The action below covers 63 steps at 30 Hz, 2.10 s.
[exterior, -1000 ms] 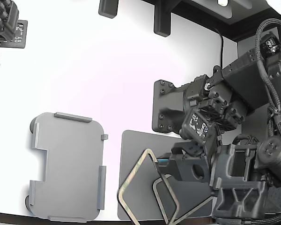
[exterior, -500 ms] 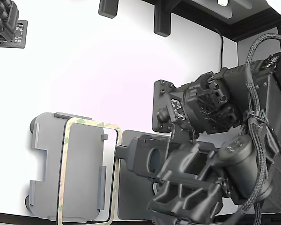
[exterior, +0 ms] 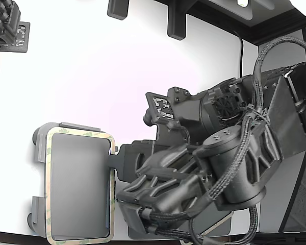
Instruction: Move top rectangular frame to the holder.
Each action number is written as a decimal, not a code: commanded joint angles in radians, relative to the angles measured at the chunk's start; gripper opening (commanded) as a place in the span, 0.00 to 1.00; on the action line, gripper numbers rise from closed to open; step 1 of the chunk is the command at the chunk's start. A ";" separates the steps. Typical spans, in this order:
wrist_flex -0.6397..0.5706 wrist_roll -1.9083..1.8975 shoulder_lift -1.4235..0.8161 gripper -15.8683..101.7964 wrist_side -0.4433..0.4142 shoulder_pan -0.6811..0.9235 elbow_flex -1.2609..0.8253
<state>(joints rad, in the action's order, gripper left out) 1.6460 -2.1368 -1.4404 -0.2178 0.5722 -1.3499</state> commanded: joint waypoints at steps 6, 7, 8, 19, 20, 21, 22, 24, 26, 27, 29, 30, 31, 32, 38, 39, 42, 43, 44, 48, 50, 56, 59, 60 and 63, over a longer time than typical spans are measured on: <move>0.009 -0.012 0.032 0.04 0.012 -0.015 0.064; 0.009 -0.014 0.032 0.04 0.014 -0.015 0.063; 0.009 -0.015 0.031 0.04 0.014 -0.015 0.058; 0.009 -0.026 0.002 0.04 0.025 -0.025 0.008; 0.009 -0.026 0.005 0.04 0.025 -0.028 0.009; 0.009 -0.026 0.009 0.04 0.025 -0.031 0.015; 0.009 -0.026 0.015 0.04 0.026 -0.034 0.020; 0.009 -0.028 0.021 0.04 0.026 -0.037 0.025; 0.009 -0.031 0.023 0.04 0.026 -0.038 0.023; 0.009 -0.032 0.025 0.04 0.026 -0.038 0.023; 0.009 -0.032 0.026 0.04 0.028 -0.038 0.021; 0.009 -0.032 0.028 0.04 0.029 -0.038 0.021; 0.009 -0.032 0.031 0.04 0.032 -0.038 0.021; 0.009 -0.034 0.032 0.04 0.034 -0.038 0.023; 0.009 -0.034 0.038 0.04 0.035 -0.040 0.020; 0.008 -0.034 0.038 0.04 0.038 -0.040 0.018; 0.005 -0.038 0.038 0.04 0.044 -0.040 0.014; 0.005 -0.041 0.040 0.04 0.046 -0.040 0.014; 0.003 -0.044 0.041 0.04 0.048 -0.040 0.014; 0.002 -0.049 0.049 0.04 0.051 -0.041 0.017; -0.002 -0.051 0.054 0.04 0.052 -0.043 0.018; 0.000 -0.055 0.057 0.04 0.057 -0.044 0.018; 0.000 -0.055 0.058 0.04 0.057 -0.044 0.018; 0.000 -0.055 0.058 0.04 0.057 -0.044 0.018; 0.000 -0.055 0.058 0.04 0.058 -0.044 0.012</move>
<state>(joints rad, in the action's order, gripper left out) 1.6429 -2.1905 -1.3637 -0.1626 0.5430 -1.3545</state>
